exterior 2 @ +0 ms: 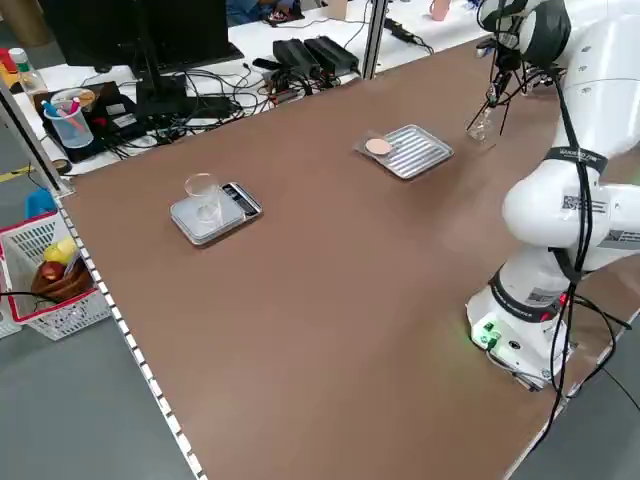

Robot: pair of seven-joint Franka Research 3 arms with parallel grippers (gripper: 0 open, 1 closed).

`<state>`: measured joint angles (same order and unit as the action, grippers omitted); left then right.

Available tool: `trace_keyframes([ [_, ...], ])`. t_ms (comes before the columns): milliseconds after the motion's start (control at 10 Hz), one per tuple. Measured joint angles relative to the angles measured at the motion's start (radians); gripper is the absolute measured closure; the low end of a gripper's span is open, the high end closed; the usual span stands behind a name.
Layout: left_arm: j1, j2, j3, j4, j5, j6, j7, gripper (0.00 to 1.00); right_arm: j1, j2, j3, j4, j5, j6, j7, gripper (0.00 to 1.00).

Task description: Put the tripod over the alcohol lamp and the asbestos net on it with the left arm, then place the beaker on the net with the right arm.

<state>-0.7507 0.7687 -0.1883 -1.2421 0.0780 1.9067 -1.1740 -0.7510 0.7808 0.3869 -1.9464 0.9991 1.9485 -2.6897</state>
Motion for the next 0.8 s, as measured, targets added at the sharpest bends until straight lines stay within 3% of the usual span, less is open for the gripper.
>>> trace_keyframes([
  [800,0.004,0.005,0.03,0.0,-0.027,-0.025,-0.011,0.92,0.0,-0.006,0.0,0.0,0.0,0.0,0.005,0.41],
])
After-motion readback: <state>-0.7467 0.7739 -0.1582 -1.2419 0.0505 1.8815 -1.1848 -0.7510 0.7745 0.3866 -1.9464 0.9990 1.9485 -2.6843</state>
